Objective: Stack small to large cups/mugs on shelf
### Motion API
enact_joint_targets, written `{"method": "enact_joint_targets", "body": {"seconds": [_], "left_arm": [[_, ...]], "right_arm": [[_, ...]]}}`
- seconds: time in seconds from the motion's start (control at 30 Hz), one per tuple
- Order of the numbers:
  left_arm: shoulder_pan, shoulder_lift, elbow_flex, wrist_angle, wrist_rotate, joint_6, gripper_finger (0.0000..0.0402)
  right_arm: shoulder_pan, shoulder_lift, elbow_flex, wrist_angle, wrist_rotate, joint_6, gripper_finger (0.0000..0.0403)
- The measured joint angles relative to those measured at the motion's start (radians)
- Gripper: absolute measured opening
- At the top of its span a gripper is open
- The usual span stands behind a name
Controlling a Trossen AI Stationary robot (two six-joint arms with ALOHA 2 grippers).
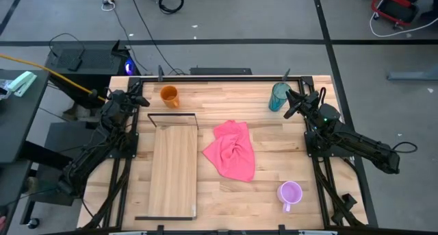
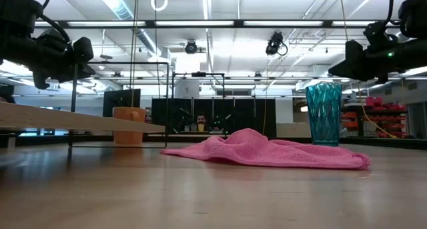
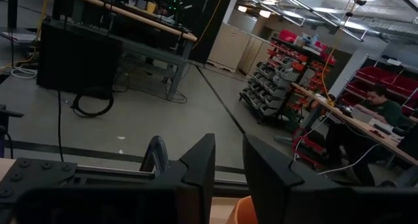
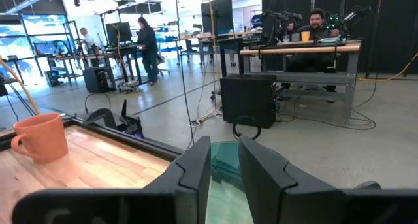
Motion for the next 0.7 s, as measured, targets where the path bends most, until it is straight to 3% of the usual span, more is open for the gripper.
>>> {"method": "enact_joint_targets", "body": {"seconds": [0.7], "left_arm": [[0.000,0.000,0.000,0.000,0.000,0.000,0.0083]], "right_arm": [[0.000,0.000,0.000,0.000,0.000,0.000,0.0087]]}}
